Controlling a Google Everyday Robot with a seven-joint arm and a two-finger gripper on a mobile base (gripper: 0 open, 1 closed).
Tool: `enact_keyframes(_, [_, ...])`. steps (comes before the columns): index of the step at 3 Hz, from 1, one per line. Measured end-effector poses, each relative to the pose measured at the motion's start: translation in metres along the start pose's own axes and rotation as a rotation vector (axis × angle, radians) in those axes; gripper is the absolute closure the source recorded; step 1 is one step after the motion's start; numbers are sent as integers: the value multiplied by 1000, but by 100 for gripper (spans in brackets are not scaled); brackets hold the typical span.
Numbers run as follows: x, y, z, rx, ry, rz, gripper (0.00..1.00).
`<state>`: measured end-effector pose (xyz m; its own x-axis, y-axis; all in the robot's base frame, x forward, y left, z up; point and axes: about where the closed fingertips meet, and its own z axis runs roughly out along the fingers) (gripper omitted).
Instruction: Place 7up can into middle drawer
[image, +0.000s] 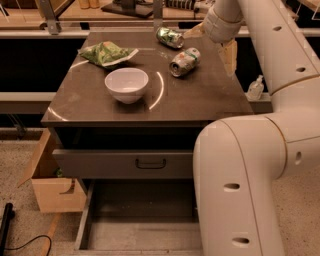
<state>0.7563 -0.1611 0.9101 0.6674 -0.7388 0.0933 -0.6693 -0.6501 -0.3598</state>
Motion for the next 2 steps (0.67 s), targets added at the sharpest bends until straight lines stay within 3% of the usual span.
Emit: enact_keyframes(2, [-14, -22, 29, -34, -6, -33, 0])
